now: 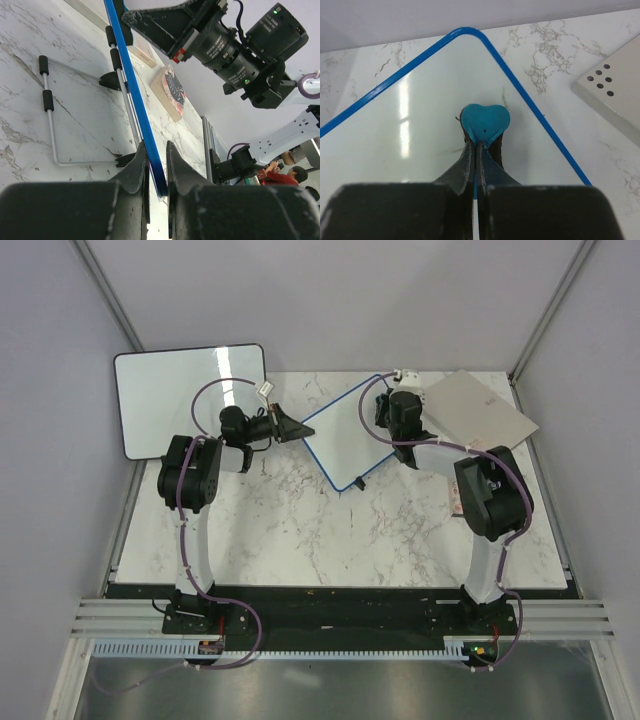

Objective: Erase the whiteboard

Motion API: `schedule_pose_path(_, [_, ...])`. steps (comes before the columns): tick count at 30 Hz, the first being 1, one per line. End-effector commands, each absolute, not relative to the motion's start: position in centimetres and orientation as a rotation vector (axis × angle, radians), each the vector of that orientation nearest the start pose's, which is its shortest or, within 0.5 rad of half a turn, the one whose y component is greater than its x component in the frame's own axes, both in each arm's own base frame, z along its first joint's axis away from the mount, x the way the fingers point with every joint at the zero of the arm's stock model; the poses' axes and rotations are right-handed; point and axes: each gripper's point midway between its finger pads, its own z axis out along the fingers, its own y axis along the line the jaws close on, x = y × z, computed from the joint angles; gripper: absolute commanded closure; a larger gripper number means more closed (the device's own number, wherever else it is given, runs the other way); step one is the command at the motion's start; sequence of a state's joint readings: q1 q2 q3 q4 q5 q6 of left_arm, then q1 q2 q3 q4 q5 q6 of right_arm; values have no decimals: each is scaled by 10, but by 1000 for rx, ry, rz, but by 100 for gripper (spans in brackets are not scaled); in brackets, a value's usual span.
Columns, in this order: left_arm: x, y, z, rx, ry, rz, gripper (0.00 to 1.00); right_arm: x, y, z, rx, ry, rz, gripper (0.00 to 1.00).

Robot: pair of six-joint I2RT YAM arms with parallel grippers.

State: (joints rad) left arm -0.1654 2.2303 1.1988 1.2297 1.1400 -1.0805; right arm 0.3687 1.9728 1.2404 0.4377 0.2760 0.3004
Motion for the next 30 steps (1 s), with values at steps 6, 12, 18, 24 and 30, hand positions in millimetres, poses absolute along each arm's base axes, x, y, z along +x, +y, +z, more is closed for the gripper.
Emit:
schedule_pose_path(6, [375, -269, 191, 973, 1382, -1638, 98, 424, 291, 15, -377, 2252, 431, 100])
schedule_pose_path(12, [373, -269, 189, 978, 1386, -1640, 98, 441, 292, 24, -299, 2214, 298, 100])
schedule_pose_path(18, [373, -269, 191, 978, 1383, -1639, 98, 492, 241, 42, -65, 2176, 154, 100])
schedule_pose_path(24, [373, -269, 190, 977, 1384, -1639, 98, 536, 179, 57, 111, 2128, 48, 100])
schedule_pose_path(30, [373, -269, 189, 976, 1386, -1640, 98, 554, 138, 51, 201, 2129, -57, 100])
